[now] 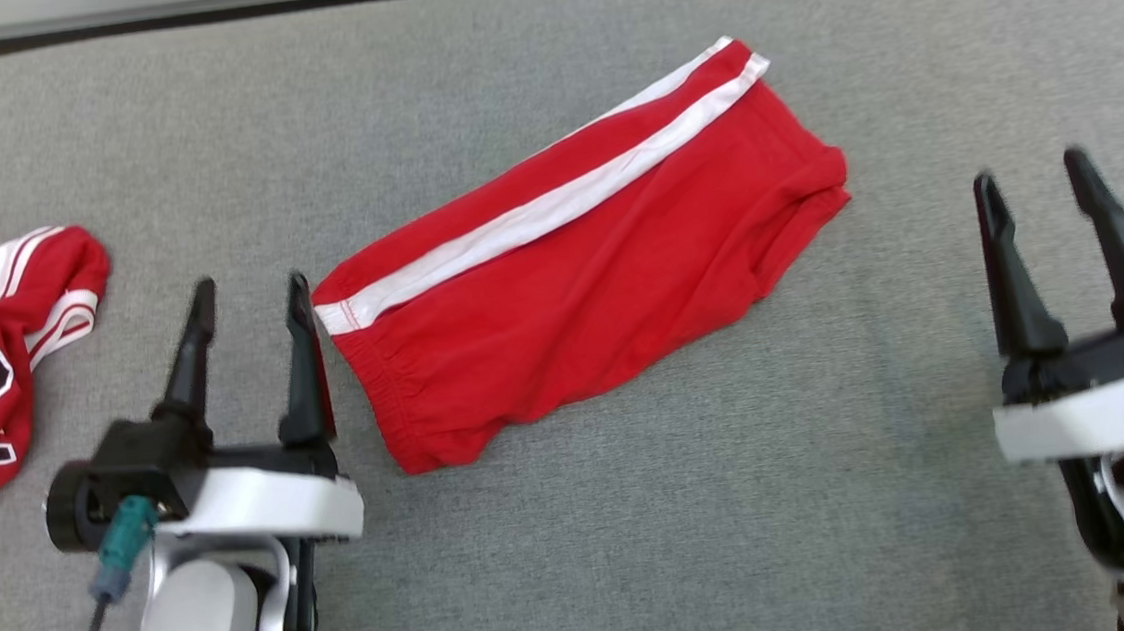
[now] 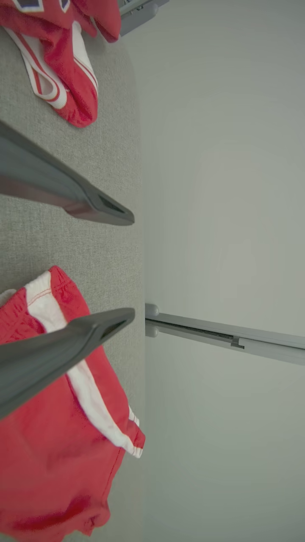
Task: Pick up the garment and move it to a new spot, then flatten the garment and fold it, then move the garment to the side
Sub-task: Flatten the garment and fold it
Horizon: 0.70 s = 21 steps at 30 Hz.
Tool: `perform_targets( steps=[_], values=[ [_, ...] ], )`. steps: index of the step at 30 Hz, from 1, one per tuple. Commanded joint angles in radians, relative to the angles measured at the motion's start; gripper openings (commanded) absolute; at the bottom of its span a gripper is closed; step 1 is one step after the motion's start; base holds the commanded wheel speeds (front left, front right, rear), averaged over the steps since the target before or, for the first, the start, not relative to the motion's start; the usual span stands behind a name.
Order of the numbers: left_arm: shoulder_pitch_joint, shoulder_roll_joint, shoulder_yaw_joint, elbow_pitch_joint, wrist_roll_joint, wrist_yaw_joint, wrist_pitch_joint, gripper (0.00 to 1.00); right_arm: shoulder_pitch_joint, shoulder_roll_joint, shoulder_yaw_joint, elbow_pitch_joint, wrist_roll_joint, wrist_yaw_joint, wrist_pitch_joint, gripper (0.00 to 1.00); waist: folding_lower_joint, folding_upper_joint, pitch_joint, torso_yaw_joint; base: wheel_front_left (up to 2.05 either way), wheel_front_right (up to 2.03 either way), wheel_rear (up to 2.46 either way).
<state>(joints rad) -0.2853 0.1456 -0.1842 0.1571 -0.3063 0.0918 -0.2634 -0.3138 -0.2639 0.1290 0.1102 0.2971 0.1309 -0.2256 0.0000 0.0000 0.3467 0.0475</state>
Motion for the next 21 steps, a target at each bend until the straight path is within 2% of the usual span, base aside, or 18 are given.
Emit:
perform_targets(
  steps=[1, 10, 21],
  values=[
    [0.032, 0.012, -0.011, 0.011, 0.013, -0.004, 0.0, 1.0, 0.058, 0.011, -0.016, -0.034, -0.017, 0.0, 0.023, 1.0, 0.0, 0.0, -0.034, -0.023, 0.0, 0.0, 0.0],
    [0.125, 0.028, -0.017, 0.009, 0.005, 0.006, 0.006, 1.0, 0.21, 0.047, -0.041, -0.126, -0.034, 0.0, 0.088, 1.0, 0.0, 0.0, -0.081, -0.04, 0.0, 0.0, 0.0],
    [0.134, 0.021, -0.027, -0.012, -0.015, 0.009, 0.016, 1.0, 0.241, 0.059, -0.058, -0.172, -0.041, 0.0, 0.122, 1.0, 0.0, 0.0, -0.086, -0.04, 0.0, 0.0, 0.0]
  ],
)
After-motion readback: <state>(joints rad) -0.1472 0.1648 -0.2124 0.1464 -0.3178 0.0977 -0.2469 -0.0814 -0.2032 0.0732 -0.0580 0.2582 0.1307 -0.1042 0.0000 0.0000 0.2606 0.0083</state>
